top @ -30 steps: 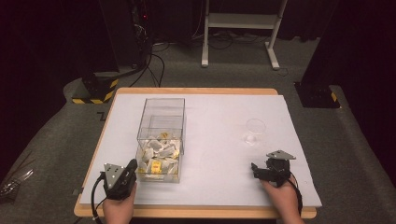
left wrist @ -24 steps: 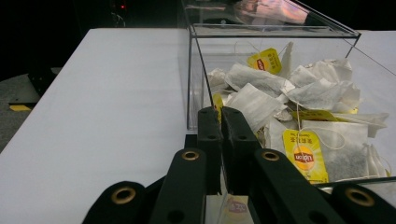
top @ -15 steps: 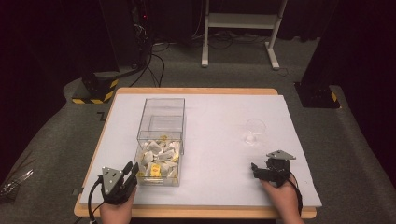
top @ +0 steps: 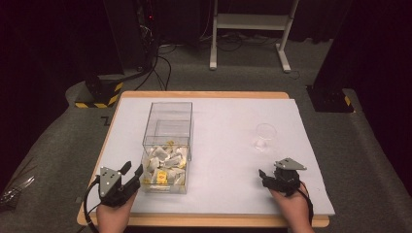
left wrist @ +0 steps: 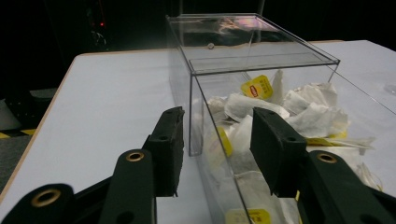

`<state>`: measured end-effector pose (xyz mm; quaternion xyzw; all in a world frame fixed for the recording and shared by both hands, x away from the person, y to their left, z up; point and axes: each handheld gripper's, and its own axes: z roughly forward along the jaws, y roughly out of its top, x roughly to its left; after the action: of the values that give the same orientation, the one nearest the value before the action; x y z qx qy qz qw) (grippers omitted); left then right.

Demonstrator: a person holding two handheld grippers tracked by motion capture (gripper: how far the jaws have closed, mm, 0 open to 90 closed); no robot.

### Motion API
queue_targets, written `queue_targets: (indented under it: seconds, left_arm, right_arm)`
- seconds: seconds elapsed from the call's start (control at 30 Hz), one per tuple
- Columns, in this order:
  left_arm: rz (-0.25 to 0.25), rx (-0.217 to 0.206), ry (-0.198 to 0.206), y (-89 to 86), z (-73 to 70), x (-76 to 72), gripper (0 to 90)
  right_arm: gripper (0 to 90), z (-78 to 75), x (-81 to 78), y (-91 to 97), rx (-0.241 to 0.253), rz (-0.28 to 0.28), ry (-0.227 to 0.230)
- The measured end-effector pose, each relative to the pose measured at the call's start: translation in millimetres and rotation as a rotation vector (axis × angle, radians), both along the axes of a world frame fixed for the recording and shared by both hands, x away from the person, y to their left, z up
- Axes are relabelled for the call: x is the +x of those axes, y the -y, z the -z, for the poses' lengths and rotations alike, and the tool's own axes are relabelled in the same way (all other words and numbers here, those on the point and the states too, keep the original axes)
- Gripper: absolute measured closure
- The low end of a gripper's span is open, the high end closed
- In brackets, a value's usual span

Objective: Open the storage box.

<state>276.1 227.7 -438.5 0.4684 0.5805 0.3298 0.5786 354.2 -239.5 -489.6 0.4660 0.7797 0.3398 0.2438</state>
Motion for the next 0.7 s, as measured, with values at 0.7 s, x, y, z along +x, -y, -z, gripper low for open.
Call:
queue_targets:
  seconds: [0.7]
  left_arm:
    - [-0.032,0.034,-0.022,-53.4,31.0,37.8,56.5]
  right_arm:
    - [42.6,-36.5,-10.2,-71.9,0.079,-0.180,0.083]
